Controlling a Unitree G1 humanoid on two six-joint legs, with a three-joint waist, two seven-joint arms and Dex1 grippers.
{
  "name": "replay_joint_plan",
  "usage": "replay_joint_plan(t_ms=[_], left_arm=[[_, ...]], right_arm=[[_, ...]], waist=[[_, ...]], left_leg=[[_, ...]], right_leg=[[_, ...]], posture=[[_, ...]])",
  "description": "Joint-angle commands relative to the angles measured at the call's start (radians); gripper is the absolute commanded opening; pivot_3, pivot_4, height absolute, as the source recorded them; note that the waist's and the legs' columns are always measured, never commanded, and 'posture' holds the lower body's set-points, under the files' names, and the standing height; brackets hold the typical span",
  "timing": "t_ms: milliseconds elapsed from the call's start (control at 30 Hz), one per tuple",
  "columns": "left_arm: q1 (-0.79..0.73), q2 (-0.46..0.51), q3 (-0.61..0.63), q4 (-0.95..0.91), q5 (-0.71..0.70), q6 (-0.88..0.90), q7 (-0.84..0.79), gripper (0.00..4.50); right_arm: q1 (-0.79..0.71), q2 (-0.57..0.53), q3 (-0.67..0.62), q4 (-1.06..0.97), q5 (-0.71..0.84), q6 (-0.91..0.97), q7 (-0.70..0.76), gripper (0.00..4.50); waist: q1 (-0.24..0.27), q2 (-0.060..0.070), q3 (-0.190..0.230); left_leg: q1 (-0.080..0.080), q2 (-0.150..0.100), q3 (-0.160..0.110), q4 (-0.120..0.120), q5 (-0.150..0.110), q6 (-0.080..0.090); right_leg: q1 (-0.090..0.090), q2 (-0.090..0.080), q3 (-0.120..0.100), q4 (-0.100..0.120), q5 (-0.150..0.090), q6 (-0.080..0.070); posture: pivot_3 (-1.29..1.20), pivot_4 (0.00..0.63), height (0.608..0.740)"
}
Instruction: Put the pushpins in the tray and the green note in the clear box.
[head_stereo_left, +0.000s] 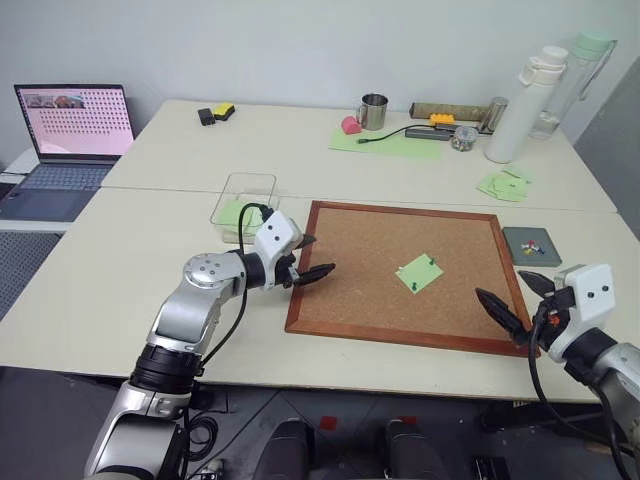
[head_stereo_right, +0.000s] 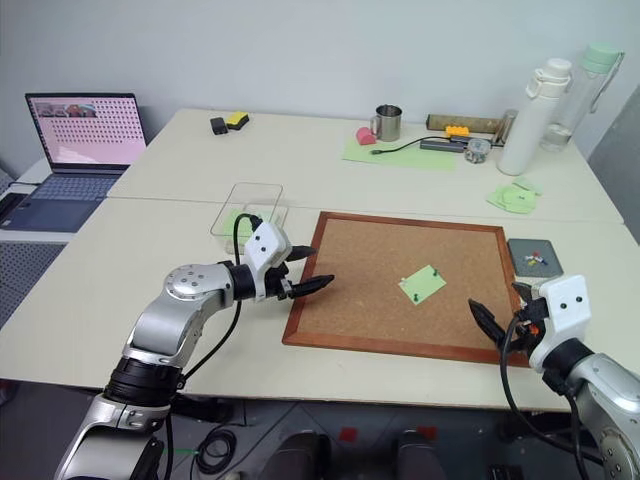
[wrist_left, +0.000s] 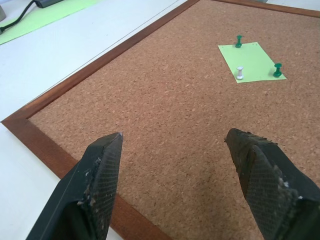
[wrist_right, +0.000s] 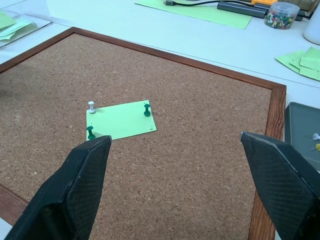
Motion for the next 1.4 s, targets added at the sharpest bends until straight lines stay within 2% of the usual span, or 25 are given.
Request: replay_joint_plan(t_ms=[33,333,1400], left_arm=[[-0.033,-0.007,0.013,0.002,-0.013,-0.009,0.002,3.51],[-0.049,0.004,0.026,-0.029,-0.099,0.079,-0.047,3.51],[-0.037,0.028,0.017,-0.054,-0.109,0.07,-0.06,3.51]], right_arm=[[0.004,-0.009,-0.022,-0.035,-0.003,-0.017,-0.011,4.32],[-0.016,-0.027,-0.018,-0.033,0.01,-0.016,-0.005,4.32],[-0.04,-0.032,-0.001,-0.018,0.0,-0.029,-0.003,4.32]], waist=[[0.0,0.0,0.0],[0.0,0.0,0.0],[0.0,0.0,0.0]], left_leg=[[0.0,0.0,0.0,0.0,0.0,0.0],[0.0,0.0,0.0,0.0,0.0,0.0],[0.0,0.0,0.0,0.0,0.0,0.0]], right_leg=[[0.0,0.0,0.0,0.0,0.0,0.0],[0.0,0.0,0.0,0.0,0.0,0.0],[0.0,0.0,0.0,0.0,0.0,0.0]], posture=[[0.0,0.15,0.74],[0.0,0.15,0.74],[0.0,0.15,0.74]])
